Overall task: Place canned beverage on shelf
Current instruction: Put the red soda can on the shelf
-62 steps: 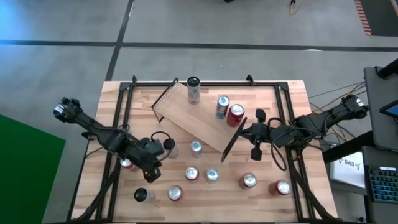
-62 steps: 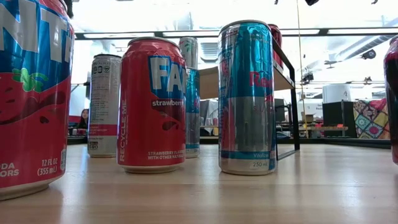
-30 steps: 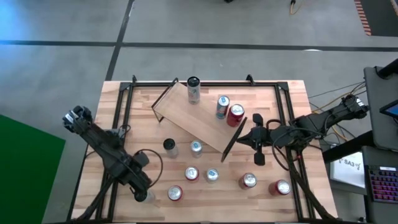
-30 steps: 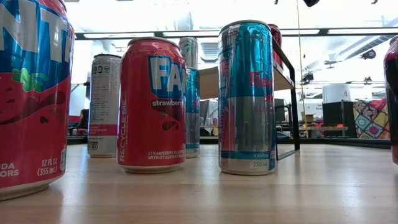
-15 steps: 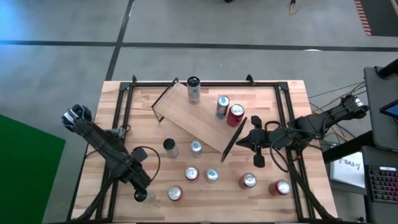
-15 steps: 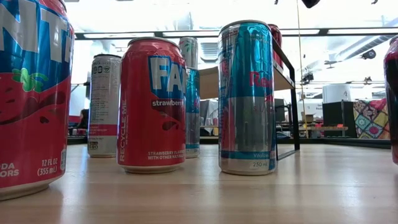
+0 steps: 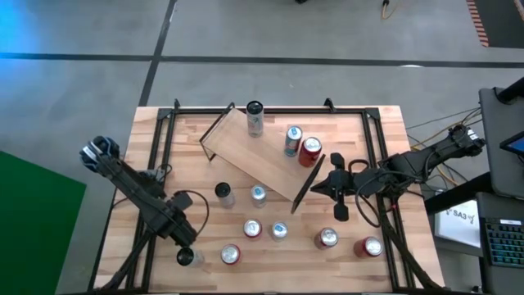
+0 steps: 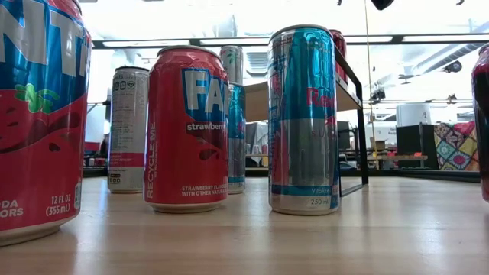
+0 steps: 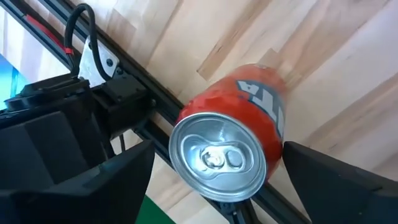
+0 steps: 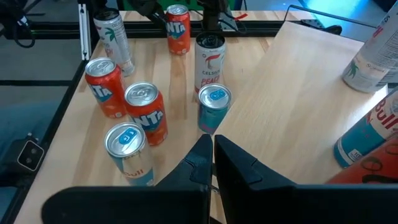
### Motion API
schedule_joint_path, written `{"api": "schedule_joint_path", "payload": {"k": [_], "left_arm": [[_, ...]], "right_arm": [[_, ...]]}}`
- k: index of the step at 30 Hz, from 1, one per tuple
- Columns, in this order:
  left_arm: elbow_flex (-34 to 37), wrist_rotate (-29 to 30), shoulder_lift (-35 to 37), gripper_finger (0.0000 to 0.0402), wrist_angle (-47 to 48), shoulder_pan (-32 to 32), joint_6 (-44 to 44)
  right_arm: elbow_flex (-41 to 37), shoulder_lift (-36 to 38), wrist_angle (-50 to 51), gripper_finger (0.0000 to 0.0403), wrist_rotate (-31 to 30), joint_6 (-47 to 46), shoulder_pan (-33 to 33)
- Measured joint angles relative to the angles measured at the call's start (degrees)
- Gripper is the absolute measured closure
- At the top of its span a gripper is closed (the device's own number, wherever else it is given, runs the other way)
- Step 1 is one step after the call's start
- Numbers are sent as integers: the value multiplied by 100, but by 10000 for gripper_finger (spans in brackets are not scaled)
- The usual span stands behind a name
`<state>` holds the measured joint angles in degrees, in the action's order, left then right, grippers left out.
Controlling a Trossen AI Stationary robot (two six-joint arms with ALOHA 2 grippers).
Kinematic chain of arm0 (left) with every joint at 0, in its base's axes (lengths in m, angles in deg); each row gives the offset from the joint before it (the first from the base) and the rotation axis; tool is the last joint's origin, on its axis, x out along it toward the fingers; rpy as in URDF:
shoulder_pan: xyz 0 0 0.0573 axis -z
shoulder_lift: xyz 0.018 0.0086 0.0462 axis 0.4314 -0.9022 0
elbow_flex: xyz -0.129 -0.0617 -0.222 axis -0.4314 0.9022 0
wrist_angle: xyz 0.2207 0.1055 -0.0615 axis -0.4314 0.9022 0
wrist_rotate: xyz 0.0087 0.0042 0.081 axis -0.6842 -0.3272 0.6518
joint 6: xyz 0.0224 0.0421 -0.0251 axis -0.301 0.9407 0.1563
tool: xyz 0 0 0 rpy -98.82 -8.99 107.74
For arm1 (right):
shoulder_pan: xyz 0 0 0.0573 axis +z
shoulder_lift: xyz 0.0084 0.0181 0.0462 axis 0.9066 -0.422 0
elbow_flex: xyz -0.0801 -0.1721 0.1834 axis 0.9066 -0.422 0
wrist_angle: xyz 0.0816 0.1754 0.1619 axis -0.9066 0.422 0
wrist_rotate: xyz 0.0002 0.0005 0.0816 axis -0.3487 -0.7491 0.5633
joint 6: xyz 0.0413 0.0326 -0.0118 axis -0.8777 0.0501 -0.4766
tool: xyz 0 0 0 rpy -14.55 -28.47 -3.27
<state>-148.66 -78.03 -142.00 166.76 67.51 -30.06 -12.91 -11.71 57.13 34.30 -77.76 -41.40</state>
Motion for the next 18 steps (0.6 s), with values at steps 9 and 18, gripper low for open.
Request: {"api": "schedule_joint_path", "payload": {"k": [9,18], "left_arm": [[625,2,291,73,-710,0,-183],[726,210,259,72,-911,3,-242]], "right_arm": [[-2,0,2,394,-2,-2,11],[-11,0,0,394,-2,-2,11]]}}
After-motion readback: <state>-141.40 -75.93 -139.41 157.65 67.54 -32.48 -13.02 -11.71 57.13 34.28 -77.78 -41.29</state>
